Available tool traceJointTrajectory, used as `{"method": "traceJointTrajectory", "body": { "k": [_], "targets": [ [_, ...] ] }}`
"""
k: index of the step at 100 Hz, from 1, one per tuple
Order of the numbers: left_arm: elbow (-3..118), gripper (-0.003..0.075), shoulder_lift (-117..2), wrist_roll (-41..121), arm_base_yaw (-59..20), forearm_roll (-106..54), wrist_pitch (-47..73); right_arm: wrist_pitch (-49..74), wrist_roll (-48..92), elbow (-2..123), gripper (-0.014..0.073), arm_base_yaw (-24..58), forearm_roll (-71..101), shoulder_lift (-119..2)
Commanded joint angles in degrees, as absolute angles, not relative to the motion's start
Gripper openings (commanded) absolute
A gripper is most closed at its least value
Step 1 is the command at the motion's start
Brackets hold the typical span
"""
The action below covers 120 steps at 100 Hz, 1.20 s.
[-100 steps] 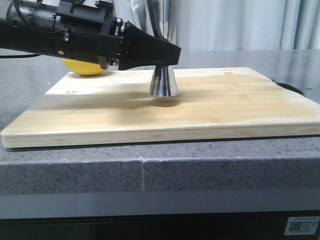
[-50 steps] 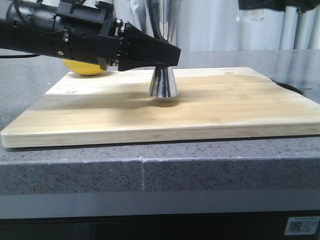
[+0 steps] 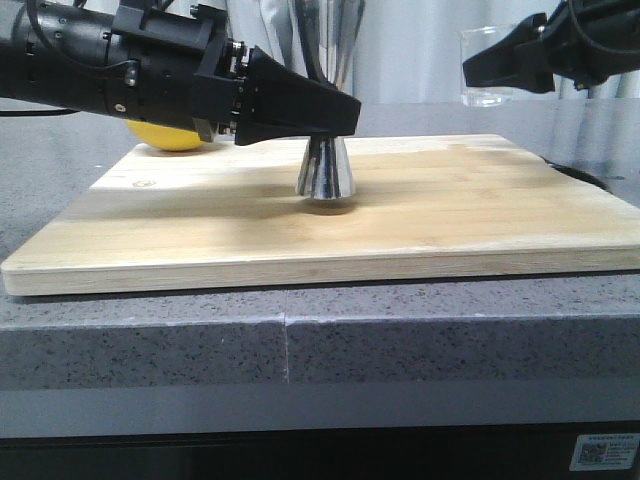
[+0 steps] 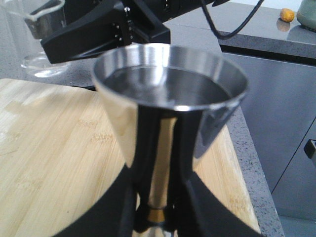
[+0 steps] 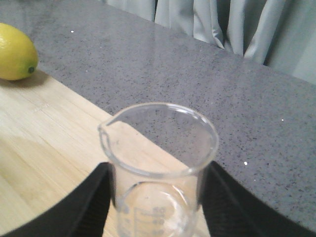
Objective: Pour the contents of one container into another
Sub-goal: 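Tilt the beaker upright and carry it away from the jigger, then lower the beaker onto the board's far corner with the right gripper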
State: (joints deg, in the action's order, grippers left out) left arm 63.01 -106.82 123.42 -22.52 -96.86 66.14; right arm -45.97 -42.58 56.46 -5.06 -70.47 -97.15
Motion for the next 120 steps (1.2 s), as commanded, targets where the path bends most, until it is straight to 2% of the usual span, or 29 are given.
{"method": "traceJointTrajectory", "body": {
  "k": [1, 120],
  "targets": [
    [64.64, -0.0019, -103.53, 123.10, -23.10, -100.65, 72.75, -49.25, -41.39, 57.82, 0.0309, -5.45, -68.28, -95.68],
    [64.64, -0.0019, -103.53, 123.10, -23.10, -100.65, 72.75, -51.61, -33.35, 57.82, 0.0309, -5.59, -58.35, -102.38]
  ]
}}
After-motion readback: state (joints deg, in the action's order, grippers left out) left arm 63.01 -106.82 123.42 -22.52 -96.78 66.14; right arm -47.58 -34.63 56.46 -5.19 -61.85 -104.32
